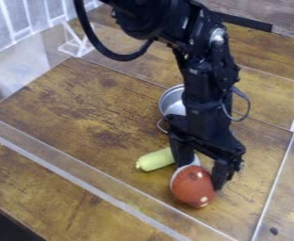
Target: Put the mushroom in the silver pot
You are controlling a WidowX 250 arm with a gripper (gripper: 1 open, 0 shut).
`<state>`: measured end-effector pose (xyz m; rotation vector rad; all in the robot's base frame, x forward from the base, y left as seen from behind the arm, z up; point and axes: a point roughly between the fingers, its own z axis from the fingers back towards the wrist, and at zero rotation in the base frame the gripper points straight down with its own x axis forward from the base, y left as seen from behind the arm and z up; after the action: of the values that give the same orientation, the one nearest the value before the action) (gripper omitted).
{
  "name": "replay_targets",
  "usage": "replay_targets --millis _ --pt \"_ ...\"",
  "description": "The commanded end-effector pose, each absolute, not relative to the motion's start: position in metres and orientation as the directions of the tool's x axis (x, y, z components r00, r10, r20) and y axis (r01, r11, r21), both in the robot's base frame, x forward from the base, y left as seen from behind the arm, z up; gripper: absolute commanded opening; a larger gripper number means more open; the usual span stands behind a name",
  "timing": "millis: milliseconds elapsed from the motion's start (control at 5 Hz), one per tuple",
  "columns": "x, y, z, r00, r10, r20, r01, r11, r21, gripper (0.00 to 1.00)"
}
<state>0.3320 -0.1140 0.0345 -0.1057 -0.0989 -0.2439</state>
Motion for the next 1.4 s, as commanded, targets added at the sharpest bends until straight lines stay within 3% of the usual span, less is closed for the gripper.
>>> replay_targets --millis 0,400,600,800,1000,1200 --pt "0.343 -0.098 0.031 0.971 -0.216 0.1 0.225 0.97 -0.091 0.0" --pt "0.346 -0.085 0.044 0.981 -0.174 0.092 0.183 0.978 -0.105 0.0" --pt "0.356 -0.081 0.063 0.986 -0.136 0.092 0.147 0.982 -0.116 0.0" --pt "0.37 -0.071 0.098 0.991 -0.06 0.122 0.078 0.986 -0.147 0.0" --pt "0.368 -0.084 0.103 0.99 -0.001 0.14 0.027 0.982 -0.187 0.0" --pt "0.368 -0.095 0.101 0.988 0.042 0.147 -0.01 0.978 -0.209 1.0"
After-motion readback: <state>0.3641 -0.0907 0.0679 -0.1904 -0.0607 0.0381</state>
